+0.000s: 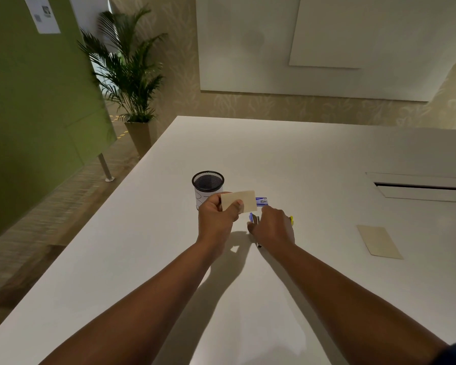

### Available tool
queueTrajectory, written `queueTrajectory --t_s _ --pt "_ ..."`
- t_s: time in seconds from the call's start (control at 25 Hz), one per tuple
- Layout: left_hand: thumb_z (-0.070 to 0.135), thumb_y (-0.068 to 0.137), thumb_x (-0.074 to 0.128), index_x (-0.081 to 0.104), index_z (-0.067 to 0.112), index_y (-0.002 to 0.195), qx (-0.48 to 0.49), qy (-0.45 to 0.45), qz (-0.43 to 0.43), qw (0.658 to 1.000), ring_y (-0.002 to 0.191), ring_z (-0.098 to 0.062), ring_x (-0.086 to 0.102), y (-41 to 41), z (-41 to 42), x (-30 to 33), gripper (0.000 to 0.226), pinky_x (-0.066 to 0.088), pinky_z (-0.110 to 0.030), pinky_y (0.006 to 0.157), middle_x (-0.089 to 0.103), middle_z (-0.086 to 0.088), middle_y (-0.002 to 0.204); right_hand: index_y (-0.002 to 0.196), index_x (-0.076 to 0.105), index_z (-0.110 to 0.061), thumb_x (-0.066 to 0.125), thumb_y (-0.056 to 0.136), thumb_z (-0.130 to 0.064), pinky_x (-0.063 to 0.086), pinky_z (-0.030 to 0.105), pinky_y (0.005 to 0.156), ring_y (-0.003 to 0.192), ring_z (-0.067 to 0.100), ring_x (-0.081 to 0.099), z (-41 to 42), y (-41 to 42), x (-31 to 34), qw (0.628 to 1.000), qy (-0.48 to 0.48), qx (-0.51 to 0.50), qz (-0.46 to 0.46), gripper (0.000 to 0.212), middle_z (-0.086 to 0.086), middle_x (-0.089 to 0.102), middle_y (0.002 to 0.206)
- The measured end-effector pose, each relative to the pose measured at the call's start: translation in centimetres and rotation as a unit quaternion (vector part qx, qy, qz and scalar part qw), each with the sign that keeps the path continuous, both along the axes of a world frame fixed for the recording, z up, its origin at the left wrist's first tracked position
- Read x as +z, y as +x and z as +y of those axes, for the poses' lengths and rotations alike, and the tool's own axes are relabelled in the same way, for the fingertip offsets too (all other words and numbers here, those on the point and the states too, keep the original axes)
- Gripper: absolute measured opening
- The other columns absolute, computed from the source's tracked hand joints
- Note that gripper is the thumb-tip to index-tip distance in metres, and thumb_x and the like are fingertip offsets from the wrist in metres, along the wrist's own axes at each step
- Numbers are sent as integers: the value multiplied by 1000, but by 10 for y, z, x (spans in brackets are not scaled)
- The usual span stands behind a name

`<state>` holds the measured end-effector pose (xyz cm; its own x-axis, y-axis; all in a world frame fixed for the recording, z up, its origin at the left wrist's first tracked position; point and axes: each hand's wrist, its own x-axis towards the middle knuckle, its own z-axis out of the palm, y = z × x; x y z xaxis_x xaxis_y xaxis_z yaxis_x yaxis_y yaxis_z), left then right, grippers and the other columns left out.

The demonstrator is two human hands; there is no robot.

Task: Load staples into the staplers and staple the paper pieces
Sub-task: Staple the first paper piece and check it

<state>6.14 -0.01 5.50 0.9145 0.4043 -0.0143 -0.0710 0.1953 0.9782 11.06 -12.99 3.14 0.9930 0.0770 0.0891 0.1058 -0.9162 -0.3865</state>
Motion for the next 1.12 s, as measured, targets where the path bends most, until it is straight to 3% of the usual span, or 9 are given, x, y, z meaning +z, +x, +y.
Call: queueTrajectory --t_s 0.28,0.4,0.52,0.6,0.68,0.76,0.84,1.04,1.12 --pt "8 91 73 69 15 98 -2 -1 13 1000 82 -14 69 -2 4 2 11 59 -25 74 76 2 89 101 59 -14 63 95 -50 43 31 73 96 25 69 2 5 -6 998 -58 15 13 36 7 72 102" --pt "7 94 70 69 18 98 -10 10 6 1000 81 -12 69 -3 2 6 12 59 -27 77 76 5 85 103 61 -14 60 96 -53 45 33 73 93 25 68 -1 0 0 999 -29 20 0 40 4 71 97" --pt "2 95 66 69 20 99 -24 43 -24 999 73 -5 65 -5 1 15 19 55 -23 73 75 9 82 96 66 -16 53 98 -44 46 33 67 80 27 69 -10 -7 19 989 150 -8 -17 31 0 73 84" --pt "1 95 64 71 17 100 -36 84 -53 994 74 -2 64 -5 2 25 18 50 -16 70 75 8 84 91 68 -10 51 101 -40 52 35 63 64 25 65 -14 -11 46 914 398 -61 46 35 3 72 73" --pt "2 95 65 75 16 99 -44 128 -74 988 78 0 64 -6 1 37 17 47 -12 68 75 10 91 99 67 -6 50 104 -38 53 34 58 60 24 61 -19 -21 76 822 552 -66 122 37 12 71 73" --pt "0 93 67 77 21 93 -50 158 -88 982 93 -1 66 -7 -1 48 23 48 -12 71 73 13 109 108 66 -7 52 105 -36 56 32 59 62 23 63 -24 -29 95 781 605 -29 154 32 18 71 81" --pt "-2 91 69 77 24 89 -56 186 -100 976 108 -4 66 -9 -3 55 28 51 -14 78 69 12 123 115 66 -9 59 103 -25 59 31 62 65 21 66 -28 -36 103 767 628 9 134 21 17 72 87" --pt "-11 94 55 73 18 111 -108 156 -84 978 103 -18 70 -21 -3 69 37 59 -24 80 74 5 115 113 70 -17 60 98 -2 60 27 65 65 16 68 -38 -48 103 797 602 36 11 23 8 73 79" --pt "-10 96 47 70 13 116 -131 58 -53 988 101 -24 70 -27 -3 78 38 60 -25 76 73 -8 117 108 73 -13 61 98 -2 60 28 67 66 16 67 -42 -51 105 793 608 36 2 18 7 73 78"
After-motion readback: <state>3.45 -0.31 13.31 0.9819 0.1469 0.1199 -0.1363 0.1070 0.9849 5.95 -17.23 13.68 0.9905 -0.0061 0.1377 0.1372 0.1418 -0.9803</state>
